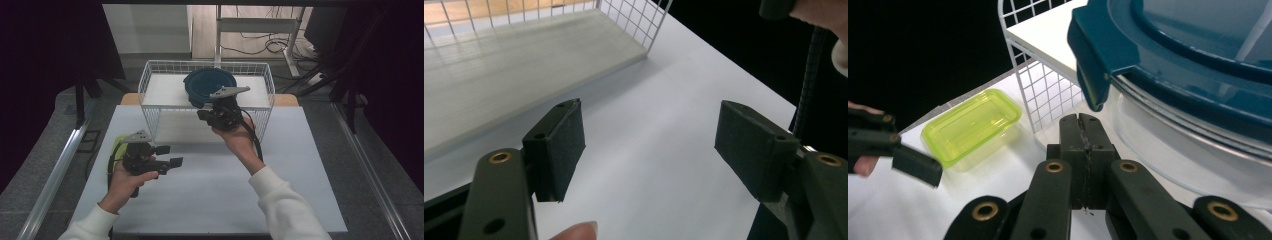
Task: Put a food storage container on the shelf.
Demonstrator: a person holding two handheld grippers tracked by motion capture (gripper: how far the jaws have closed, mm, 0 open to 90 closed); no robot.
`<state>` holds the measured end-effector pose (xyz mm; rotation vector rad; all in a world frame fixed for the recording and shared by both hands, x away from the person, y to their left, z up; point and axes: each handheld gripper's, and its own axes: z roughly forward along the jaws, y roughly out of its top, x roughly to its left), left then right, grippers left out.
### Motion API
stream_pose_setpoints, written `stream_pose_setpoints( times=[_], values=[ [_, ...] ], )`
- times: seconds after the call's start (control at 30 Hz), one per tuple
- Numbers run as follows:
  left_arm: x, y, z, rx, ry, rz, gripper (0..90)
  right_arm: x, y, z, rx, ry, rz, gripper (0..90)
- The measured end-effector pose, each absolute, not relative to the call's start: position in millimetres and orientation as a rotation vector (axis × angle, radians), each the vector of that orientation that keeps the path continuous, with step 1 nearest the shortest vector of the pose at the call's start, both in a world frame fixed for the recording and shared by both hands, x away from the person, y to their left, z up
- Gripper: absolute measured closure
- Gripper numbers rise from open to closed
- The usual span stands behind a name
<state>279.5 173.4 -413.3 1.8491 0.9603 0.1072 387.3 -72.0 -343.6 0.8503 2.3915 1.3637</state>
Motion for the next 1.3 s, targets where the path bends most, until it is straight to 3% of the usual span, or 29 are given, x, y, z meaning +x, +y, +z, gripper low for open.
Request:
stream_pose_setpoints(
  times=[0.97, 1.3],
  values=[
    [286, 182, -427, 1.824, 0.994, 0.036, 28.5, 431, -103, -343, 1.114, 2.256, 1.328, 88.9],
    [285, 181, -430, 1.837, 0.997, 0.030, 28.0, 422, -114, -340, 1.113, 2.233, 1.364, 88.9]
  ],
)
